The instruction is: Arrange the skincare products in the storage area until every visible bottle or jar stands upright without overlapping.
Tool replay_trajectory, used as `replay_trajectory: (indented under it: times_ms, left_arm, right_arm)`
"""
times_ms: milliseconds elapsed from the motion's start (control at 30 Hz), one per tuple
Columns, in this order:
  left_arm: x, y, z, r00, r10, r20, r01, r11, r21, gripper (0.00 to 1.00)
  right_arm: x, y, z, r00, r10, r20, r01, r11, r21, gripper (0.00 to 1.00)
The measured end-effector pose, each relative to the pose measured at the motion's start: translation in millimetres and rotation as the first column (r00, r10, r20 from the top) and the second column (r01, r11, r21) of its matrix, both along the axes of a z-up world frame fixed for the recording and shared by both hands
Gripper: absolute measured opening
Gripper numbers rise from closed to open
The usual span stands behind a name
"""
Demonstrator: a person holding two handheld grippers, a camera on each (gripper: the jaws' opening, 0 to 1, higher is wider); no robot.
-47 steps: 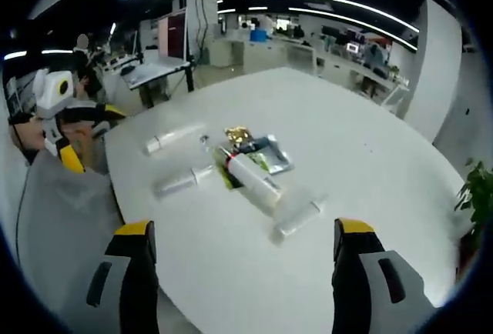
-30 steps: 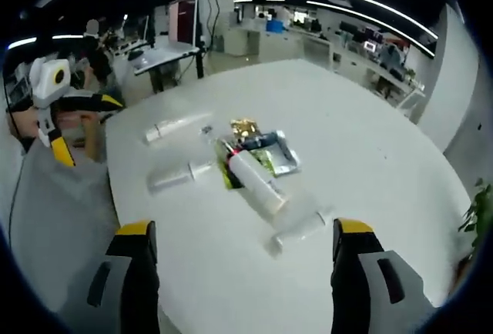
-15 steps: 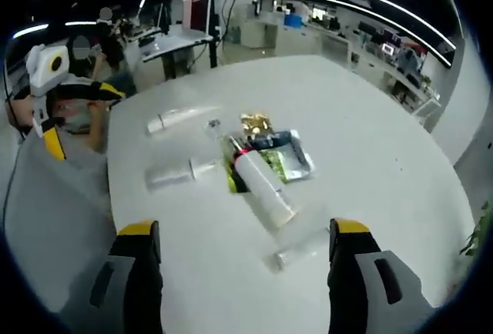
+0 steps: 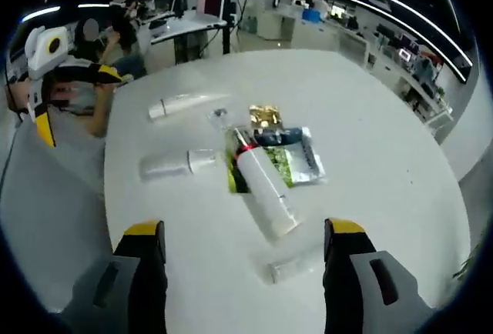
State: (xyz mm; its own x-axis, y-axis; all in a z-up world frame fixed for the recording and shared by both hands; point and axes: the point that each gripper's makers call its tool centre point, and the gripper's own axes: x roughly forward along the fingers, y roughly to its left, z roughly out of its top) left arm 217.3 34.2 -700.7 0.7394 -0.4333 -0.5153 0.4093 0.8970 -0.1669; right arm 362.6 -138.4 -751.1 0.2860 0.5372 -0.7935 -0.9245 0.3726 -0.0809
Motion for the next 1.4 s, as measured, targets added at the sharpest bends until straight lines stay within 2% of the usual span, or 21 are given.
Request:
replay_trajectory:
  times_ms: [767,1400]
  left_arm:
    - [-1.5,2,-4.4,0.999,0.020,-0.027,-0.020,1.000,0.000,0.89]
    - [0.6,9,-4.4,0.997,0.063,-0.037,-0.063,0.998,-0.015,0.88]
  right_arm:
    - [18,22,-23.0,0.993,0.116,-0.025,-0.118,0.991,-0.063,0.74]
    - [32,37,-40.5,0.968,0.247,-0.044,-0.250,0.956,-0.154,0.66]
